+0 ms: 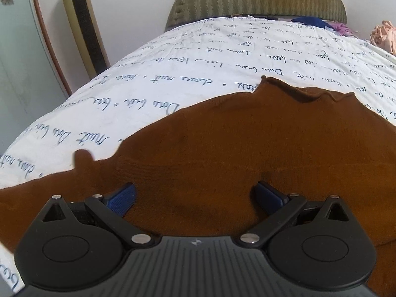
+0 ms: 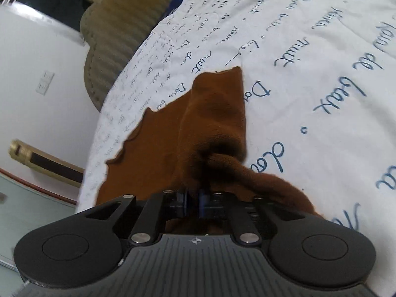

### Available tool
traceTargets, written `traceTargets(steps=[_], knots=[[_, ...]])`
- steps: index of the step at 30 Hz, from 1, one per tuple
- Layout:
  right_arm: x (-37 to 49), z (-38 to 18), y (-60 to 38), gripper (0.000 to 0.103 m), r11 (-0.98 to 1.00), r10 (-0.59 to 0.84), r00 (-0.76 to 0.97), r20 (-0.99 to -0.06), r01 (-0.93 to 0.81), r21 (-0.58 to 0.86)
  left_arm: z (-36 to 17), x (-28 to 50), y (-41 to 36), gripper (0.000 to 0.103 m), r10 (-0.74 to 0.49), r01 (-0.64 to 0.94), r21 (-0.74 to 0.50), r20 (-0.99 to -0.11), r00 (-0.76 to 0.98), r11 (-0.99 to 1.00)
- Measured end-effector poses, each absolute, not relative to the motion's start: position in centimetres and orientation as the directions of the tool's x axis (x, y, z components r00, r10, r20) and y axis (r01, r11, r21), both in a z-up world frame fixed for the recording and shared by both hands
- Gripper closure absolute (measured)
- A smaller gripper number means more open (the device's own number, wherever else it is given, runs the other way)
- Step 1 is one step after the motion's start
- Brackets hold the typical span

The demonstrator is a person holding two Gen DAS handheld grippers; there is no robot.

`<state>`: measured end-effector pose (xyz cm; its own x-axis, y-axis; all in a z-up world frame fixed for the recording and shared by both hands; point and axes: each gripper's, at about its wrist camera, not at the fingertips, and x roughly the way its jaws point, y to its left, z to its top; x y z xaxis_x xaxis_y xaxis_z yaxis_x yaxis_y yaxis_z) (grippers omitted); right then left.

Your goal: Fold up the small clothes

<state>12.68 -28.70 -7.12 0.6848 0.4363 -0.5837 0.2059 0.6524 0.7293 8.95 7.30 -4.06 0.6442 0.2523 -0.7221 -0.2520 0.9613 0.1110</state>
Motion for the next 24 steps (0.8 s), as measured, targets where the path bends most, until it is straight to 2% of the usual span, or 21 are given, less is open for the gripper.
traceTargets(steps=[1, 2, 3, 8, 13, 16, 20, 24], knots=[[12.5, -6.5, -28.9, 0.063, 0.654, 0.455, 0.673, -0.584, 0.192, 0.731, -3.7, 8.3, 7.7, 0.000, 0.246, -0.258, 0.095, -0.713, 0.656, 0.961], [11.9, -5.5, -28.8, 0.053, 0.671, 0.463, 0.660, -0.591, 0.174, 0.720, -3.4, 7.5, 8.3, 0.000, 0.243, -0.265, 0.079, -0.703, 0.668, 0.961], [11.2, -4.5, -28.7, 0.052, 0.701, 0.465, 0.653, -0.598, 0.142, 0.699, -3.1, 6.6, 9.1, 0.000, 0.246, -0.280, 0.067, -0.697, 0.674, 0.958], [8.7, -1.2, -24.6, 0.052, 0.767, 0.553, 0.589, -0.589, -0.083, 0.637, -2.3, 0.6, 16.3, 0.000, 0.270, -0.420, -0.048, -0.700, 0.661, 0.906], [9.5, 0.1, -18.8, 0.052, 0.782, 0.603, 0.523, -0.603, -0.235, 0.578, -1.5, -5.0, 25.9, 0.000, 0.358, -0.646, -0.177, -0.710, 0.606, 0.742], [9.8, 0.3, -15.5, 0.052, 0.766, 0.638, 0.472, -0.608, -0.308, 0.564, -0.7, -6.2, 31.3, 0.000, 0.369, -0.710, -0.236, -0.722, 0.585, 0.664], [9.9, 0.5, -12.0, 0.052, 0.748, 0.663, 0.414, -0.623, -0.380, 0.544, -0.2, -5.8, 36.5, 0.000, 0.317, -0.718, -0.323, -0.733, 0.602, 0.617], [9.5, 1.5, -8.2, 0.052, 0.721, 0.682, 0.364, -0.634, -0.483, 0.498, -1.4, -4.0, 39.2, 0.001, 0.240, -0.723, -0.350, -0.781, 0.576, 0.595]])
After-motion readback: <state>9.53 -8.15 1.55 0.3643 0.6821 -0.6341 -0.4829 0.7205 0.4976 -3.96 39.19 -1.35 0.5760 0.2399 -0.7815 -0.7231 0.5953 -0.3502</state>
